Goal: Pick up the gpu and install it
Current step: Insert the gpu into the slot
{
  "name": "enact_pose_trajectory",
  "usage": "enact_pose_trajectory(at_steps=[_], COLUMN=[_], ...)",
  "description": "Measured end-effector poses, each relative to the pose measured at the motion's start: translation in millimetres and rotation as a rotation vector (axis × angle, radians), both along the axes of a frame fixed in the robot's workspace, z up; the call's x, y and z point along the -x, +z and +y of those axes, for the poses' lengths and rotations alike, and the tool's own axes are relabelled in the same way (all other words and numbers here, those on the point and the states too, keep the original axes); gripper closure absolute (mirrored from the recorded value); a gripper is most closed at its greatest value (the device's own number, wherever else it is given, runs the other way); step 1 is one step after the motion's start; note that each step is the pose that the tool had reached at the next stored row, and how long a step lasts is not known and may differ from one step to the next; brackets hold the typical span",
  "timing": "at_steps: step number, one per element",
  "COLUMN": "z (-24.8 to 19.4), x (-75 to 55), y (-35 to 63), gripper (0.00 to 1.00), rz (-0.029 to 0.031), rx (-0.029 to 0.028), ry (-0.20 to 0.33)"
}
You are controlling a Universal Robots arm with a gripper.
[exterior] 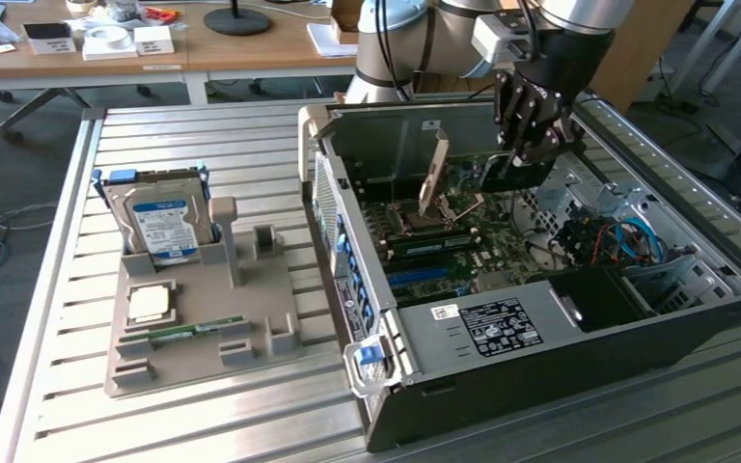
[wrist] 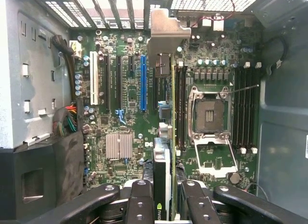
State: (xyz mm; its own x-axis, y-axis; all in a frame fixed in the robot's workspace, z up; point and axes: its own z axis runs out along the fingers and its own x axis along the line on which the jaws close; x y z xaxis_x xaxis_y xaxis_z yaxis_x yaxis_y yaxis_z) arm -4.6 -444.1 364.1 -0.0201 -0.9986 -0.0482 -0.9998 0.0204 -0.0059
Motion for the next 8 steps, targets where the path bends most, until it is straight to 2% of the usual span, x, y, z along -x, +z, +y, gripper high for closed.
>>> enact_pose_trajectory(at_steps=[8], z=[-4.4], x=[0.8], y=[-1.6], gripper=[0.73], rz=[-0.0002], rx=[-0.0004], ry=[0.0])
